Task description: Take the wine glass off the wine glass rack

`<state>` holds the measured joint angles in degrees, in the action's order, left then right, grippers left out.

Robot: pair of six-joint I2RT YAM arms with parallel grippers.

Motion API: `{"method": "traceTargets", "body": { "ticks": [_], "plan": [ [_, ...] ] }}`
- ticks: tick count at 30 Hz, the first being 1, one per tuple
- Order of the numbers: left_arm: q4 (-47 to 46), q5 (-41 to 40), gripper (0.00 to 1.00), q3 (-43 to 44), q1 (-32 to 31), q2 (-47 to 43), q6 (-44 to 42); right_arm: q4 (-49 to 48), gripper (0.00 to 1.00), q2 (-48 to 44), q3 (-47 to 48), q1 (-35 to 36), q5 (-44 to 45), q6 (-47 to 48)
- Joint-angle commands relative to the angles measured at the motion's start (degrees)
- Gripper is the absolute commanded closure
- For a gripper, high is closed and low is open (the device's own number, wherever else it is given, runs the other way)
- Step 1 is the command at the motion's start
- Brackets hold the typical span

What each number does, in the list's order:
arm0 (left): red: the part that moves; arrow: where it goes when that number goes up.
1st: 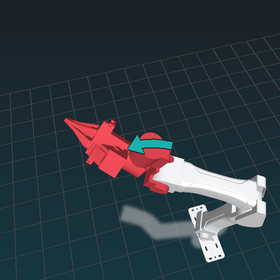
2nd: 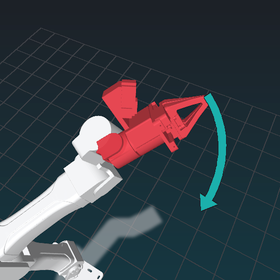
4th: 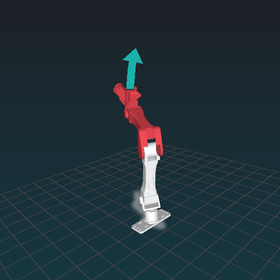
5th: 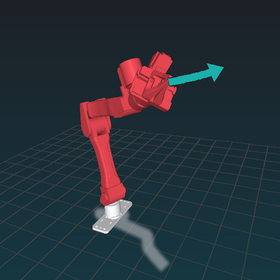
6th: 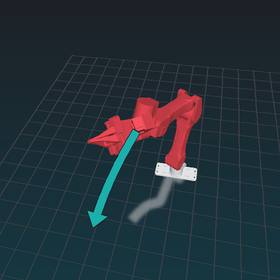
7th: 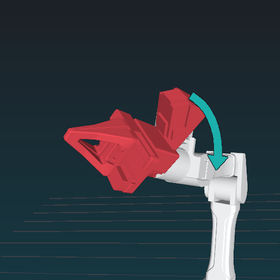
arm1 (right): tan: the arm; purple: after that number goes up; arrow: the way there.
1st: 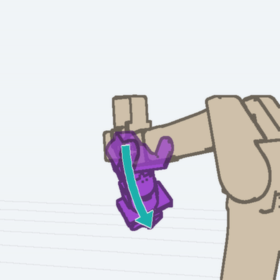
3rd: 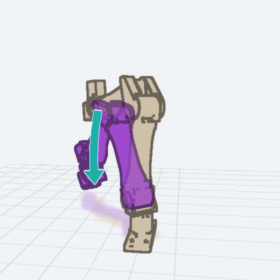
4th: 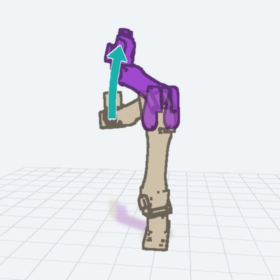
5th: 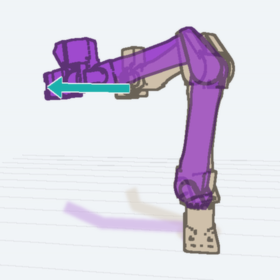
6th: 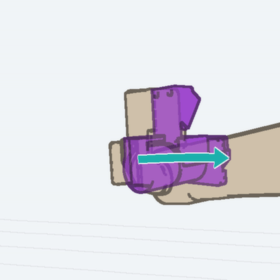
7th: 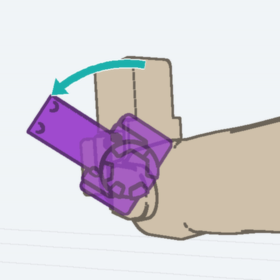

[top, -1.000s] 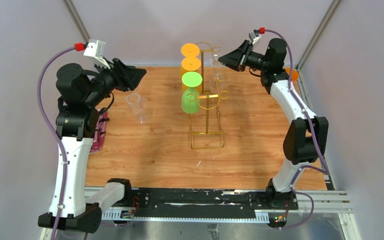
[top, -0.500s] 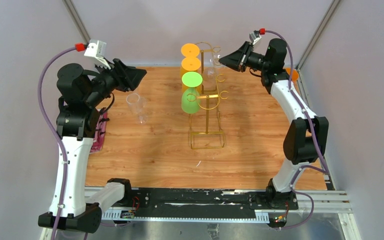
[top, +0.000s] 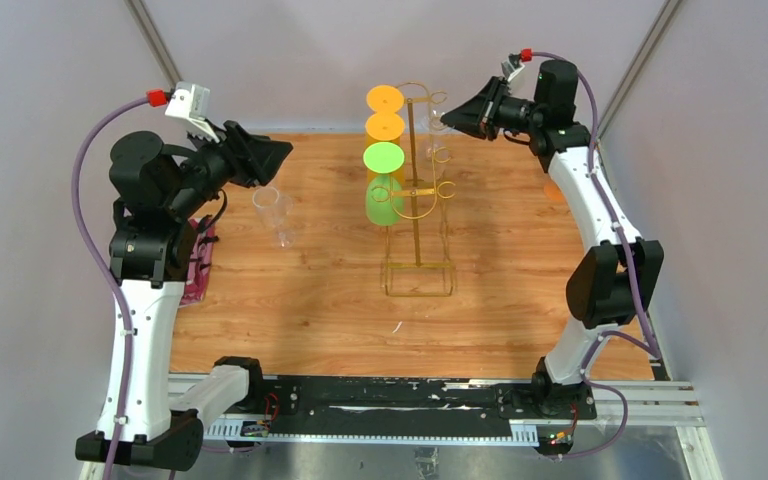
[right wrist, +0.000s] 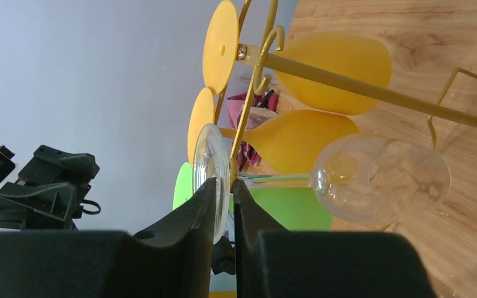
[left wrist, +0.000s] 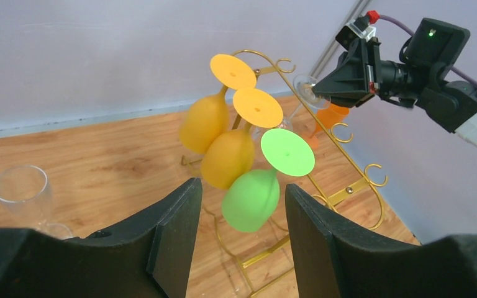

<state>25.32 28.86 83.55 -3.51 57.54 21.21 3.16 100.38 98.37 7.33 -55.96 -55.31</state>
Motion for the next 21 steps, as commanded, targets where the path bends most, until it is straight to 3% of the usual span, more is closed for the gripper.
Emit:
{"method": "traceTargets", "body": {
  "ticks": [1, 7, 21],
  "plan": [
    [0.1, 1.1, 0.43, 0.4, -0.1, -0.6, -0.4, 8.2, 1.00, -1.5, 8.1, -0.5, 1.1, 5.0],
    [0.1, 2.2, 0.43, 0.3, -0.1, -0.5, -0.4, 14.7, 1.00, 0.6, 13.2, -0.4, 1.3, 6.6],
    [0.4, 2.0, 0.43, -0.7, -0.1, 0.3, -1.4, 14.2, 1.00, 0.2, 2.5, -0.8, 3.2, 9.2]
  ]
}}
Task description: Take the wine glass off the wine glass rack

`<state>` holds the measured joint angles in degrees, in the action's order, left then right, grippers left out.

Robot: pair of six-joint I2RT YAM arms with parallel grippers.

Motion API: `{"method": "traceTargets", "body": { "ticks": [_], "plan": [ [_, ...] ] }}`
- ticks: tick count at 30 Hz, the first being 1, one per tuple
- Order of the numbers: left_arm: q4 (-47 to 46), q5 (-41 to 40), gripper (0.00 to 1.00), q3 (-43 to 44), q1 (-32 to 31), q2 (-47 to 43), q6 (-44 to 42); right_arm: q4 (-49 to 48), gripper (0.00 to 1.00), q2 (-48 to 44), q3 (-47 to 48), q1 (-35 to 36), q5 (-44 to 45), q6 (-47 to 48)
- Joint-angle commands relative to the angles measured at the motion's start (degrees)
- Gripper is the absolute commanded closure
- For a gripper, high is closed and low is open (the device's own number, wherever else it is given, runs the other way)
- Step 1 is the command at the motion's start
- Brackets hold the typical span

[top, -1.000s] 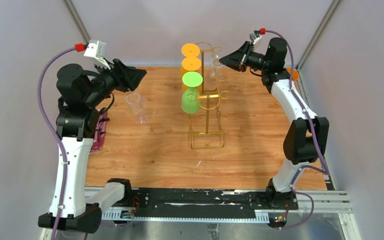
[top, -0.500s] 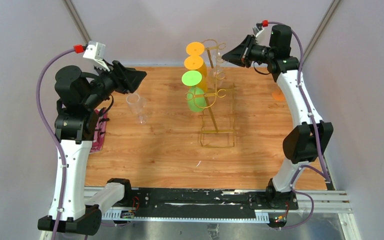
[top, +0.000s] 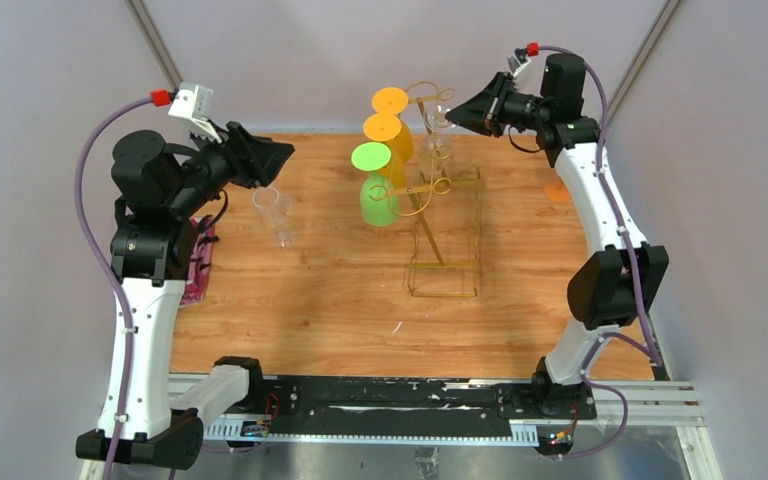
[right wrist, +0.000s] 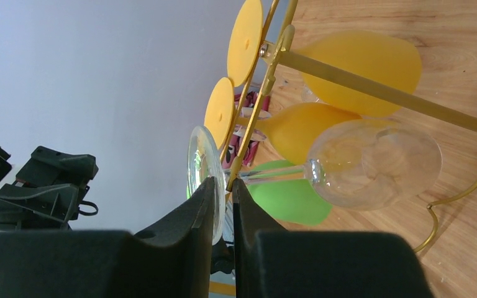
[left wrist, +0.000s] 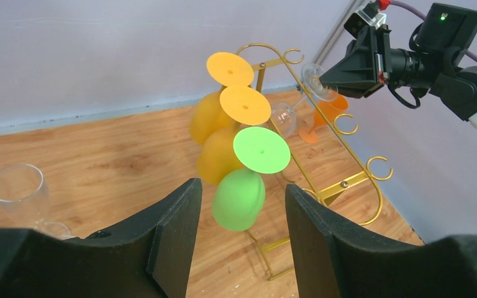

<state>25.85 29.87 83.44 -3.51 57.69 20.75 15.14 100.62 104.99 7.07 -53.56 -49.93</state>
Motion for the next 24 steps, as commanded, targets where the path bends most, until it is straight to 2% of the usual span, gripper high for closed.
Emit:
{"method": "traceTargets", "body": {
  "ticks": [1, 3, 8, 13, 16, 24],
  "plan": [
    [-0.1, 1.0, 0.43, -0.7, -0.1, 0.2, -1.0, 2.3, 1.00, -0.5, -5.2, -0.6, 1.1, 4.3],
    [-0.1, 1.0, 0.43, -0.8, -0.1, 0.3, -1.0, 2.2, 0.91, -1.2, -7.2, -1.1, 1.5, 4.8],
    [-0.4, 1.2, 0.43, -1.2, -0.1, 1.0, -0.8, 2.1, 0.85, -3.0, -10.4, -2.5, 2.3, 6.1],
    [-1.1, 1.5, 0.44, -1.2, -0.1, 1.6, -0.3, 1.9, 0.58, -3.9, -11.9, -3.8, 2.1, 6.9],
    [-1.9, 2.2, 0.44, -1.5, -0.1, 2.0, 0.4, 2.0, 0.48, -4.8, -12.8, -4.2, 2.8, 7.6],
    [-3.1, 3.0, 0.44, -2.4, -0.1, 2.7, 1.1, 1.7, 0.45, -6.9, -14.2, -6.0, 2.2, 7.7]
  ]
}}
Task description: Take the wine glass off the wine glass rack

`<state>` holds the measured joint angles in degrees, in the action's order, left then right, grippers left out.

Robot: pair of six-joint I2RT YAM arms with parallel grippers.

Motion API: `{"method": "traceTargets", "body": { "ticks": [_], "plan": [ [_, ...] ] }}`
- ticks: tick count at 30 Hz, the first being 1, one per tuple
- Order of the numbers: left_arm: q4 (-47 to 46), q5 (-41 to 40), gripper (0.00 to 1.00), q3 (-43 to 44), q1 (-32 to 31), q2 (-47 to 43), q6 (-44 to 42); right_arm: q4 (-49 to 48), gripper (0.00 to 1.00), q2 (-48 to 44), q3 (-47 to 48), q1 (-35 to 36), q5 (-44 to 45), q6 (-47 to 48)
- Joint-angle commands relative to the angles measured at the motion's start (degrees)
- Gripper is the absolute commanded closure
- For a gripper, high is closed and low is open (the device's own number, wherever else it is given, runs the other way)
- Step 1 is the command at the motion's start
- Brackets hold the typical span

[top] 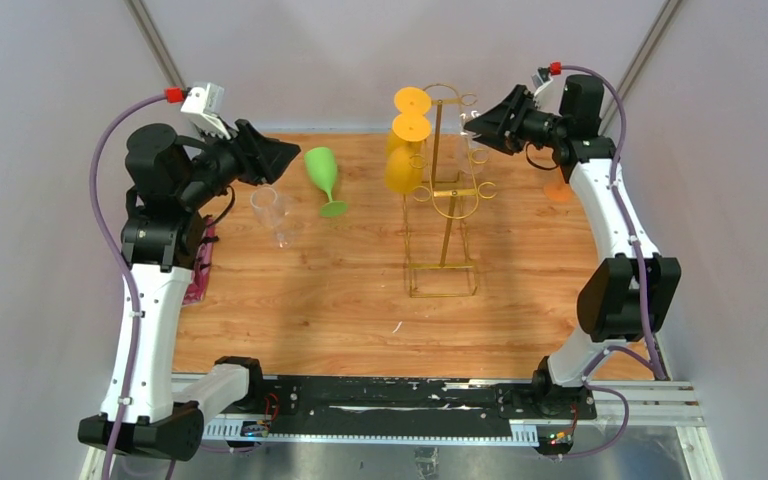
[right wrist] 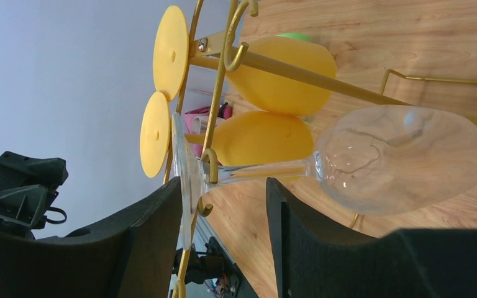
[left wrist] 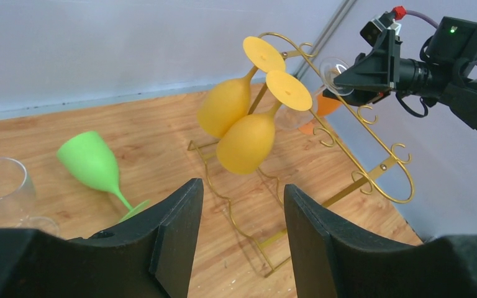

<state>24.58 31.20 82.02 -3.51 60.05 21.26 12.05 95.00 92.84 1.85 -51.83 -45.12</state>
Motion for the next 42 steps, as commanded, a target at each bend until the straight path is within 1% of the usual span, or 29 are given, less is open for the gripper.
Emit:
{"method": "traceTargets", "body": {
  "ticks": [1, 4, 6, 9, 12, 16, 18, 22, 26, 28, 29, 31, 37, 42],
  "plan": [
    [-2.1, 1.7, 0.45, -1.2, -0.1, 0.4, 0.7, 4.6, 0.44, -1.6, -1.9, -1.0, 0.2, 2.8],
    [-2.6, 1.9, 0.45, -1.4, -0.1, 0.7, 1.2, 4.2, 0.43, -2.4, -1.9, -1.3, -0.3, 2.4],
    [-2.8, 2.2, 0.45, -1.6, -0.1, 0.8, 1.4, 3.5, 0.41, -2.6, -1.8, -2.1, -0.7, 1.4],
    [-2.8, 2.1, 0.45, -1.8, -0.1, 0.7, 1.4, 1.2, 0.41, -3.0, -2.2, -4.0, -2.2, -1.1],
    [-2.9, 2.1, 0.45, -2.0, -0.1, 0.6, 1.4, 0.6, 0.42, -3.0, -2.1, -4.4, -2.5, -1.5],
    [-3.2, 2.2, 0.45, -2.1, -0.2, 0.9, 1.7, -0.7, 0.52, -3.3, -2.5, -5.2, -3.3, -2.4],
    [-3.3, 2.4, 0.45, -2.2, -0.1, 1.0, 1.8, -1.7, 0.54, -3.4, -2.7, -5.4, -3.9, -3.4],
    [-3.7, 2.8, 0.46, -2.5, -0.1, 1.4, 2.2, -9.4, 0.55, -3.8, -4.3, -6.1, -6.5, -9.8],
    [-4.2, 3.2, 0.46, -2.6, -0.1, 1.4, 2.6, -13.1, 0.53, -3.6, -3.3, -6.7, -7.4, -12.7],
    [-4.3, 3.3, 0.46, -2.4, -0.1, 1.4, 2.6, -13.6, 0.54, -3.2, -2.6, -6.8, -7.6, -13.3],
    [-4.3, 3.3, 0.46, -2.4, -0.1, 1.4, 2.6, -13.3, 0.55, -3.0, -2.3, -6.7, -7.6, -13.4],
    [-4.2, 3.3, 0.47, -2.4, -0.1, 1.5, 2.6, -13.7, 0.62, -2.8, -2.5, -6.7, -7.6, -13.8],
    [-4.2, 3.1, 0.47, -2.5, -0.1, 1.8, 2.6, -13.8, 0.65, -2.9, -4.1, -6.7, -8.2, -13.8],
    [-4.4, 3.2, 0.47, -2.7, -0.1, 2.0, 2.7, -13.0, 0.69, -2.4, -4.1, -6.3, -8.2, -13.1]
  ]
}}
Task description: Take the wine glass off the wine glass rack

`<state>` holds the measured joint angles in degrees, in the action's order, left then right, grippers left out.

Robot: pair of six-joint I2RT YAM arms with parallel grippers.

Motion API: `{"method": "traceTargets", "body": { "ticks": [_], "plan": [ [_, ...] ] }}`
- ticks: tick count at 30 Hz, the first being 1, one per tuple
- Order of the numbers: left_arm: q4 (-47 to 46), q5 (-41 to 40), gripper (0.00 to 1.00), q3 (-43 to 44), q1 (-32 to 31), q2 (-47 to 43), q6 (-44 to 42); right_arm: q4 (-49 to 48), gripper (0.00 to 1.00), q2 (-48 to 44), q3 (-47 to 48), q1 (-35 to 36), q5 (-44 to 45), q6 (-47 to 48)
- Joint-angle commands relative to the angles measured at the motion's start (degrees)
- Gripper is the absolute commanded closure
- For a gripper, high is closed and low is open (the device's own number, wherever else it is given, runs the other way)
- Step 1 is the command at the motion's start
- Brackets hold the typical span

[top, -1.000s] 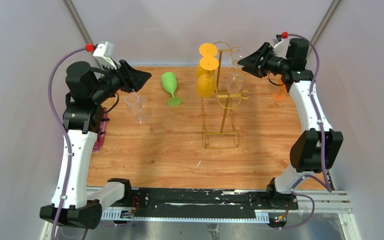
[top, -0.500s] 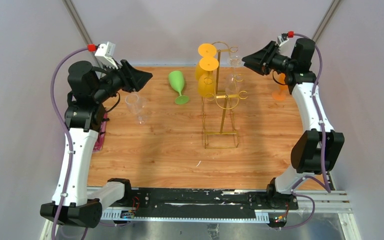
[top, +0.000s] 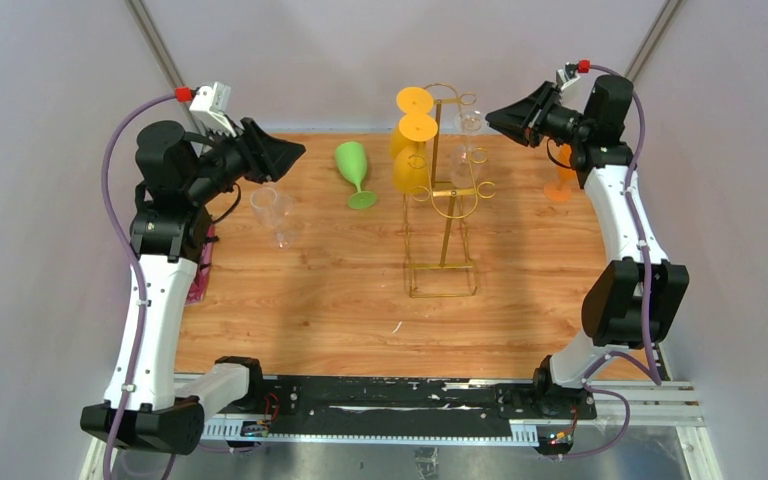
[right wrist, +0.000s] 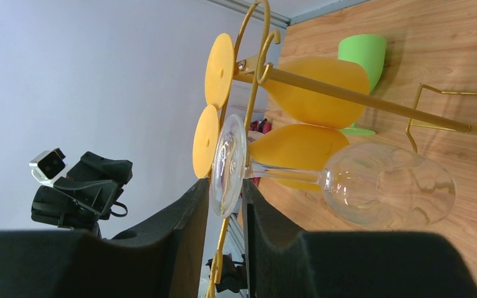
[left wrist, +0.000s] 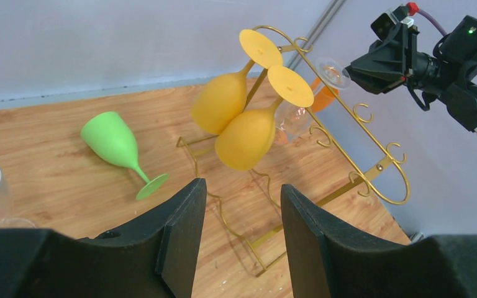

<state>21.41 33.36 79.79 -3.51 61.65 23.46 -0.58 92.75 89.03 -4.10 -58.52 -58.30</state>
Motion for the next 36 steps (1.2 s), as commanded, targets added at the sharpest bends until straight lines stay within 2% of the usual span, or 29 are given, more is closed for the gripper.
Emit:
{"method": "traceTargets", "body": {
  "ticks": [1, 7, 14, 19, 23, 36],
  "plan": [
    [-1.4, 1.0, 0.47, -0.6, -0.1, 0.4, 0.5, -0.2, 0.70, 0.1, -0.3, -0.1, -1.6, 0.3],
    [-1.5, 0.8, 0.48, -0.9, -0.1, 0.2, 0.5, -0.1, 0.77, 1.3, -0.9, 1.0, -1.5, 0.6],
    [-1.5, 0.7, 0.48, -1.3, -0.2, 0.0, 0.3, -0.2, 0.77, 2.3, -1.3, 1.2, -1.5, 0.6],
    [-1.5, 0.8, 0.48, -1.3, -0.1, 0.0, 0.3, -0.8, 0.88, 2.4, -1.1, 1.2, -1.3, 0.1],
    [-1.5, 0.7, 0.48, -1.4, -0.1, -0.2, 0.4, -1.2, 1.00, 2.6, -0.7, 1.2, -1.2, -0.9],
    [-1.4, 1.0, 0.48, -1.6, -0.1, 0.0, 0.3, -3.4, 1.00, 0.0, -1.7, 1.0, 0.3, -5.9]
  ]
}}
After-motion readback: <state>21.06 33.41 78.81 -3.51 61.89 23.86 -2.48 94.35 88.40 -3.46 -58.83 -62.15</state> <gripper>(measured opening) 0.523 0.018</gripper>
